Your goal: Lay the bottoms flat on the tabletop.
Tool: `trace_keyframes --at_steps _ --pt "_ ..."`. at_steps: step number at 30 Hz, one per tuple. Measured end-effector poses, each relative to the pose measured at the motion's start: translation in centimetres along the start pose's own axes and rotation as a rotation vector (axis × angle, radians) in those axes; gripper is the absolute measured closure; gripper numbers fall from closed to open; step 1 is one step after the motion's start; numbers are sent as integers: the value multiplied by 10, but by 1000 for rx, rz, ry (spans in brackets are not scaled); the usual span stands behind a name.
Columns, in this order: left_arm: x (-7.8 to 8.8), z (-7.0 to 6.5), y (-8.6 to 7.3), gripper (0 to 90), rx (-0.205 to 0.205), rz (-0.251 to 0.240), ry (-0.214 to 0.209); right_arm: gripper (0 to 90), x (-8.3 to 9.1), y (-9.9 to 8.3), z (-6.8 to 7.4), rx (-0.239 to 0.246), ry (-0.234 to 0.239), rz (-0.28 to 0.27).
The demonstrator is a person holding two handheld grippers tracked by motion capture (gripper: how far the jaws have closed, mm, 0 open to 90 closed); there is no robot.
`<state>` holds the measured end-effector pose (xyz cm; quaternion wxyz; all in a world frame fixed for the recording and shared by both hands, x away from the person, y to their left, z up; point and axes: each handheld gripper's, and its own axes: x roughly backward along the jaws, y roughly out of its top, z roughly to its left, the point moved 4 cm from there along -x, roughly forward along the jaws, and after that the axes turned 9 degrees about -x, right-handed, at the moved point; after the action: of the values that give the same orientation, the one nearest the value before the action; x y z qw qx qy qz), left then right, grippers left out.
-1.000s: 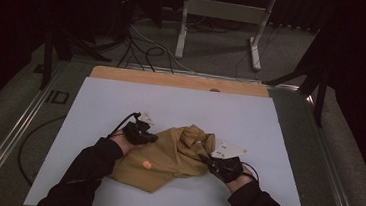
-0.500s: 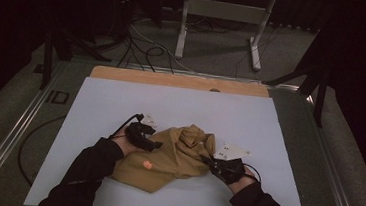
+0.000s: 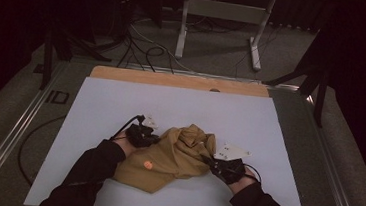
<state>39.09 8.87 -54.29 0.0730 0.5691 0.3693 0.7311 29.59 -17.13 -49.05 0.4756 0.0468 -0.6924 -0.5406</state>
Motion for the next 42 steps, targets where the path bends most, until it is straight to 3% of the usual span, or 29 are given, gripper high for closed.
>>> trace_keyframes --at_steps 3,8,12,15,22,26,30,38,42 --pt "8 9 2 890 34 -28 75 870 4 3 -2 4 -24 -16" --pt "44 30 5 892 105 -120 196 871 20 14 -9 -2 -72 -81" --pt "68 35 -4 893 132 -140 236 870 30 11 -8 -10 -75 -92" --pt "78 31 -22 893 157 -125 229 870 31 0 -2 -3 -50 -52" --pt "79 2 -67 891 179 -73 126 869 22 -32 14 13 10 95" --pt "76 -12 -81 889 170 -32 54 867 14 -47 17 -1 36 175" --pt "73 -17 -88 887 175 -8 22 863 4 -59 15 -23 61 239" --pt "73 -15 -87 880 182 -8 0 846 4 -58 12 -41 71 234" --pt "76 -13 -86 848 184 -33 -2 690 11 -50 8 -52 75 193"
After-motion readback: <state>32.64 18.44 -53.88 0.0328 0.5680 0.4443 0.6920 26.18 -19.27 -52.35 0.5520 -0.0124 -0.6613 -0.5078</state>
